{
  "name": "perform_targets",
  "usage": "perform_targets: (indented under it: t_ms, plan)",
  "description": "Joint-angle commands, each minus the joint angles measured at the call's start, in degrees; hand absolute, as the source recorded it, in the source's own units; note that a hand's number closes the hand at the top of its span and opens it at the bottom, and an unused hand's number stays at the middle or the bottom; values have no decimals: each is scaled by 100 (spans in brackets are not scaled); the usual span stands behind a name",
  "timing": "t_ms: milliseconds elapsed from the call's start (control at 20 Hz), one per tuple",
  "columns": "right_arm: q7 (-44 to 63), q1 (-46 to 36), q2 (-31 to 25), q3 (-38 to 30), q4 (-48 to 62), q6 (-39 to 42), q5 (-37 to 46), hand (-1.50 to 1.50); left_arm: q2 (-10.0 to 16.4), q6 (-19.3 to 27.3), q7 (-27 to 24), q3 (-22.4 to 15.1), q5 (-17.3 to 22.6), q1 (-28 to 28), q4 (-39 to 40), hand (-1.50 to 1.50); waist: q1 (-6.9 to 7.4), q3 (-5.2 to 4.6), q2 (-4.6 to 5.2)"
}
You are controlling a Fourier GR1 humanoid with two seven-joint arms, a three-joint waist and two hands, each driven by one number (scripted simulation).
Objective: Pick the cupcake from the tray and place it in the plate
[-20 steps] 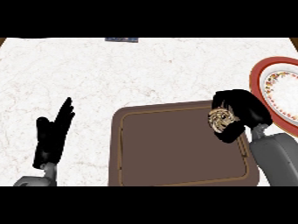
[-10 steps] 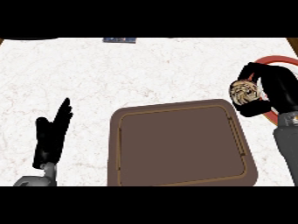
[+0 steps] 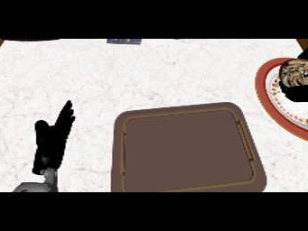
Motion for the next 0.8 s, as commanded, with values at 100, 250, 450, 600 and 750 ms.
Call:
perform_targets:
  t_ms: [100,250,450,600,750]
  plan:
    - [-536,-233,-350,-693,1157,-173,-288,150,-25,-115,98,138,16,-254,158,0,33,3,20]
    - [-522,-703,-515,-786,1819,-204,-215,150,-24,-281,-249,89,40,191,-44,0,70,3,20]
    - [-1143,-918,-637,-775,3104,-620,-7,150,-11,-313,6,150,62,98,-122,0,107,5,33]
    - [-1478,-822,-700,-816,3567,-776,5,150,-57,-248,107,210,-50,-308,168,0,60,4,31]
    - [-1593,-1180,-938,-800,4470,-543,98,150,-125,-187,254,36,-163,-198,-135,0,117,7,43]
